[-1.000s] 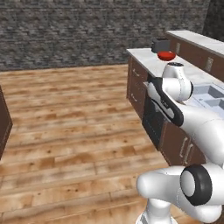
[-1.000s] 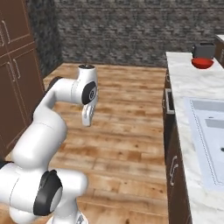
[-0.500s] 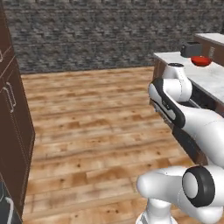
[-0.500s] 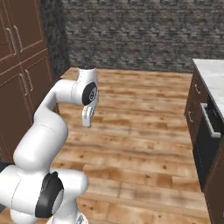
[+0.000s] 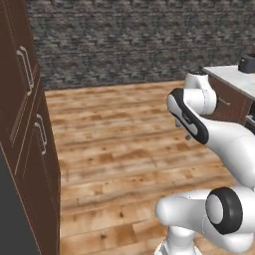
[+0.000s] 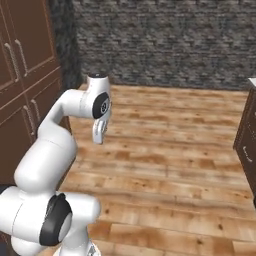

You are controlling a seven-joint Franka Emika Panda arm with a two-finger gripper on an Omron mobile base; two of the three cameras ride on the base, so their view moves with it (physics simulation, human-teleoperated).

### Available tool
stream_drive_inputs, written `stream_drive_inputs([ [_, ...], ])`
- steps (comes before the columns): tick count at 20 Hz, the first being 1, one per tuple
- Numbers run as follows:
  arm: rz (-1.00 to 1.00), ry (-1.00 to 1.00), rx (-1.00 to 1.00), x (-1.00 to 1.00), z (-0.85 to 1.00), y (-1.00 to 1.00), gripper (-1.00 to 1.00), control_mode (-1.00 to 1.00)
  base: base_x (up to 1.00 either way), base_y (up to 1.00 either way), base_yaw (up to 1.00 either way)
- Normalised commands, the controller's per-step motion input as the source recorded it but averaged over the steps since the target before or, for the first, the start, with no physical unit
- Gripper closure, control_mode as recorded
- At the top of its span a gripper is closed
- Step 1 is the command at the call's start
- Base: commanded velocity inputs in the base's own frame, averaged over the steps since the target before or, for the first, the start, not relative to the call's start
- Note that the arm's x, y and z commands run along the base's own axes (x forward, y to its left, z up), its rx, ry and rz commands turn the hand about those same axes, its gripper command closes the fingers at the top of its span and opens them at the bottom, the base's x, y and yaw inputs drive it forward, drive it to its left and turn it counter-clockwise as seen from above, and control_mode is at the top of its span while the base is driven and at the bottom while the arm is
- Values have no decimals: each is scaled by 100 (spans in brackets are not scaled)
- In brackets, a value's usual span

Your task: Place the two vegetables and bowl onto the tray for setting up a vegetable dip station.

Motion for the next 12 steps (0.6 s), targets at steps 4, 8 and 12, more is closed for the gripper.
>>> stream_drive_inputs([
  [4,0,0,0,0,0,0,-100,100,100,5,-18],
  [8,0,0,0,0,0,0,-100,100,100,-30,-17],
  [12,0,0,0,0,0,0,-100,100,100,-31,-15],
])
